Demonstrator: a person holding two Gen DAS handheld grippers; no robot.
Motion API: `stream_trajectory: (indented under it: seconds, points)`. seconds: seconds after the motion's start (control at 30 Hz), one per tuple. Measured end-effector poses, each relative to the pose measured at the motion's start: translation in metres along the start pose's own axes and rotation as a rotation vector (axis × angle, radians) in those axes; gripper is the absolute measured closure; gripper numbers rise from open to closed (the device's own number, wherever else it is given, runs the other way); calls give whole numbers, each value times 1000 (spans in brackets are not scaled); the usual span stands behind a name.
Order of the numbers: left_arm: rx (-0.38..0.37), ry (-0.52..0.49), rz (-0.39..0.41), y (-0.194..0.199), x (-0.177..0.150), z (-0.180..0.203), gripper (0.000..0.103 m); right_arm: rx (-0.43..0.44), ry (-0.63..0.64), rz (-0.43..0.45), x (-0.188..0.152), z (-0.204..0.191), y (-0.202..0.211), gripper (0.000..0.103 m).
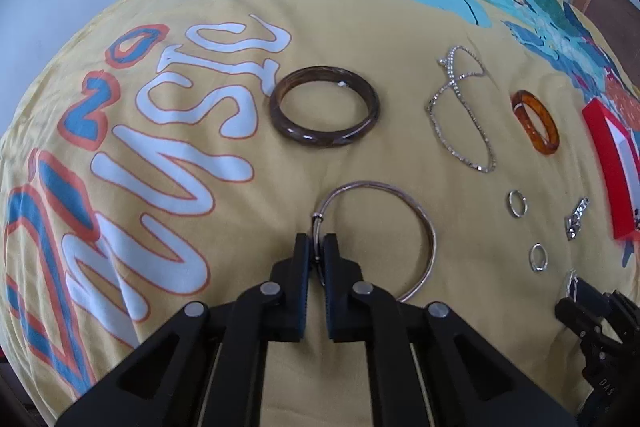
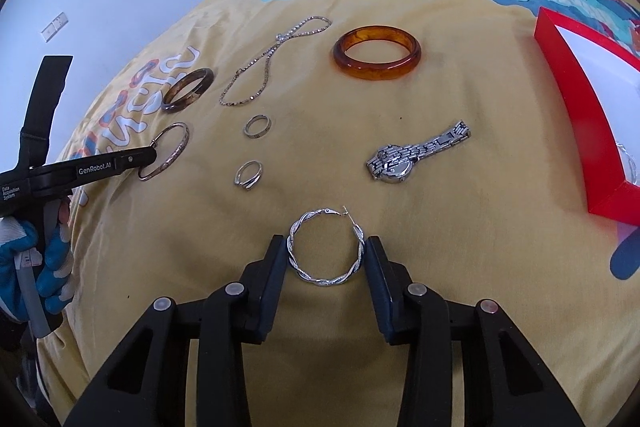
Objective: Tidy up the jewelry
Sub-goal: 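Grasp the silver bangle with the left tool while the right tool grasps the twisted hoop earring, then carry both pieces into the red box and open both tools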
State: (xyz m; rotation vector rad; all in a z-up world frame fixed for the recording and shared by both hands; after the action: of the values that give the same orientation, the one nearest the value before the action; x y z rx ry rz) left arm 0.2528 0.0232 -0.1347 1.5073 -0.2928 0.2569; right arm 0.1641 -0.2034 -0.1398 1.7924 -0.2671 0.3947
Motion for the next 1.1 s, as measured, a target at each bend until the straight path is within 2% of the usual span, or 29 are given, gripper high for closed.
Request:
stream_trajectory:
  seconds: [0.27, 0.6, 0.9, 1.1]
  points:
    - [-30, -1, 11, 28, -19, -1, 97, 6, -2, 6, -13, -10, 18, 64]
    - [-45, -10, 47, 76, -47, -4, 97, 10, 7, 41, -35, -29, 62, 64]
    - [-62, -46, 107, 124, -70, 2, 97, 2, 32, 104, -59, -51, 111, 64]
    - [-79, -70, 141, 150, -84, 12, 97, -9, 22, 153, -69, -52, 139, 64]
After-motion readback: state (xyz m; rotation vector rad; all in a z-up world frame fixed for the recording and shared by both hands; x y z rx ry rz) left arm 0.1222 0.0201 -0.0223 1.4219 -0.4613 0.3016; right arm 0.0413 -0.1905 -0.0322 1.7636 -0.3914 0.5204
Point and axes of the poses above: each gripper's, at about its wrist camera, not at the fingertips, and y roughly against the way its jaws point, z to its right, x to its top, the point moved 2 cm from there along -y, roughly the way its jaws point, and after that the axes turned 7 degrees about -z, right-handed, at the moved point
